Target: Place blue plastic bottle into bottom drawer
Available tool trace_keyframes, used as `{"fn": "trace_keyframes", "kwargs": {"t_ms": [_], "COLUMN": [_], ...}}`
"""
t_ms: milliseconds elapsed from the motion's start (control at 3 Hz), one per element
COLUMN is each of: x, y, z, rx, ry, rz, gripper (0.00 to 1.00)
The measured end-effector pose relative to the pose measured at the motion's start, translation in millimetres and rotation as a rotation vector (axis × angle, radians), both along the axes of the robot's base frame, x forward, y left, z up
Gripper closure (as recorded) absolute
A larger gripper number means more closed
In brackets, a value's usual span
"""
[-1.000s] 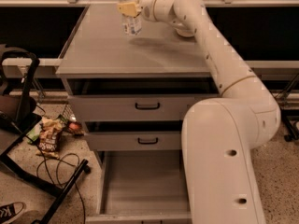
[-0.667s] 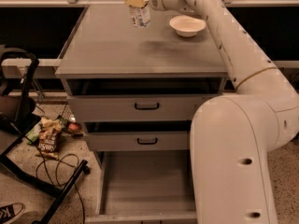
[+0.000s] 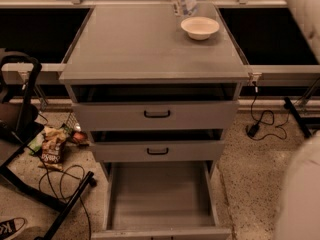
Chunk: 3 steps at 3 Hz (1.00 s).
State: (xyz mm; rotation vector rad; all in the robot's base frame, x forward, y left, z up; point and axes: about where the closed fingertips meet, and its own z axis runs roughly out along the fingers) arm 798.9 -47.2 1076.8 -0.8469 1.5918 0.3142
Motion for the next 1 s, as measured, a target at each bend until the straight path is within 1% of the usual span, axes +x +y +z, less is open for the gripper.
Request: {"fn": "trace_keyframes", "kwargs": {"t_ms": [333, 667, 1000], "x": [-70.7, -128.3, -174.7], "y": [-33.2, -50.3, -62.6], "z": [5.3, -30.5, -99.1], "rx": [-0.044, -0.094, -0.16], "ry": [0.071, 0.194, 0.362], "rz": [-0.042, -0.07, -0.097], "gripper": [1.0, 1.0, 1.0]}}
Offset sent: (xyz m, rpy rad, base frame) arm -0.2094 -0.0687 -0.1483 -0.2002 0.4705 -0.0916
